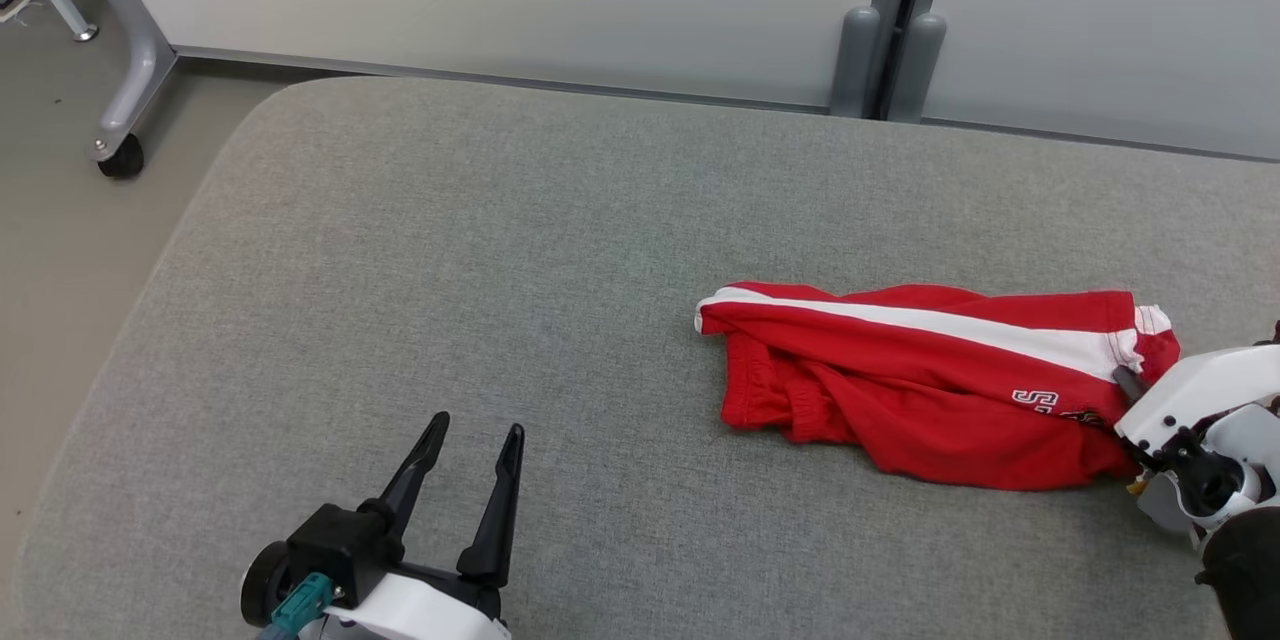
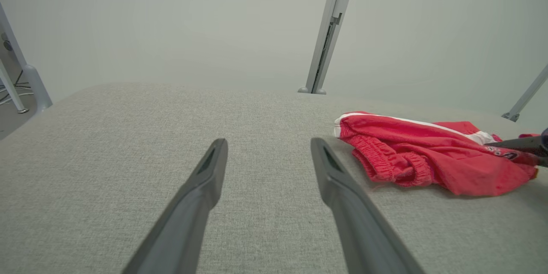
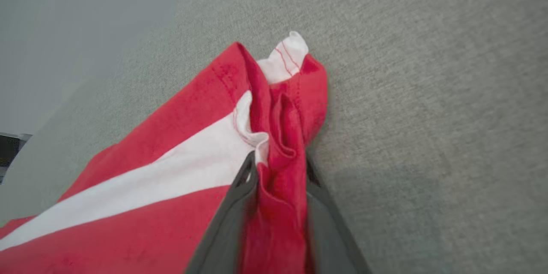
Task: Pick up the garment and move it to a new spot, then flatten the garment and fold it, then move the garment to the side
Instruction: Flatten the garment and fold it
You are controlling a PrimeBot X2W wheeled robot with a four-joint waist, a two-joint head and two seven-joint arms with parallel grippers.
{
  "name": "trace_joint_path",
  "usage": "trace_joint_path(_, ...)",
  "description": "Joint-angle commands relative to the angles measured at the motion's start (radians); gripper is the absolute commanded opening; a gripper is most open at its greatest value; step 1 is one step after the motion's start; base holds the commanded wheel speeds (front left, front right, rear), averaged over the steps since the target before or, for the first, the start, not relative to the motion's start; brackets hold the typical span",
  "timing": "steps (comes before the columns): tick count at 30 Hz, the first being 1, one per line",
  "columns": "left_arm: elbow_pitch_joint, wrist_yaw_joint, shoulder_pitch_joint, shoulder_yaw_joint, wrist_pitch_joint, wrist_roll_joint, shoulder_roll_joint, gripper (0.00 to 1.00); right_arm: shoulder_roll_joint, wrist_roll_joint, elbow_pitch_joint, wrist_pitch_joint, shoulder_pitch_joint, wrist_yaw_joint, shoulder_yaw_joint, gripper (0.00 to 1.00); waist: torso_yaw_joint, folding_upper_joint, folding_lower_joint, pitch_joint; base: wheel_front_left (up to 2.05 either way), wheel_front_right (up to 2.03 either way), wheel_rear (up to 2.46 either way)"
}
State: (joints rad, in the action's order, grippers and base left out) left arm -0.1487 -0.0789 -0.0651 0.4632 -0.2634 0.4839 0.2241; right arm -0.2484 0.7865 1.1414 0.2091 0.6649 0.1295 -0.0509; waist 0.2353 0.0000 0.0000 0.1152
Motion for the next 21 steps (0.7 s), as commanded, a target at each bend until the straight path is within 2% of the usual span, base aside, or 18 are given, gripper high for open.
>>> trace_joint_path(1,-0.005,0.007,-0.005,-0.004,-0.001,0.002,0.002,1.0,0.001,0.01,-0.011,-0.035,-0.016,0.002,-0.003,0.0,0.001,0.0,0.0,-0.014,0.0,0.0,0.0)
trace_joint_path(8,-0.019,0.002,0.036,-0.013,-0.001,0.019,0.012,1.0,-0.009,0.061,-0.05,-0.112,-0.092,0.002,-0.028,0.0,-0.01,0.0,0.0,-0.104,0.0,0.0,0.0)
trace_joint_path(18,-0.002,-0.013,0.08,-0.013,0.005,0.036,0.019,1.0,-0.112,0.052,-0.1,-0.153,-0.157,0.002,-0.1,0.0,-0.045,0.0,0.0,-0.168,0.0,0.0,0.0)
trace_joint_path(21,-0.003,-0.012,0.087,-0.009,0.007,0.038,0.017,1.0,-0.115,0.036,-0.123,-0.155,-0.139,0.002,-0.135,0.0,-0.045,0.0,0.0,-0.177,0.0,0.0,0.0)
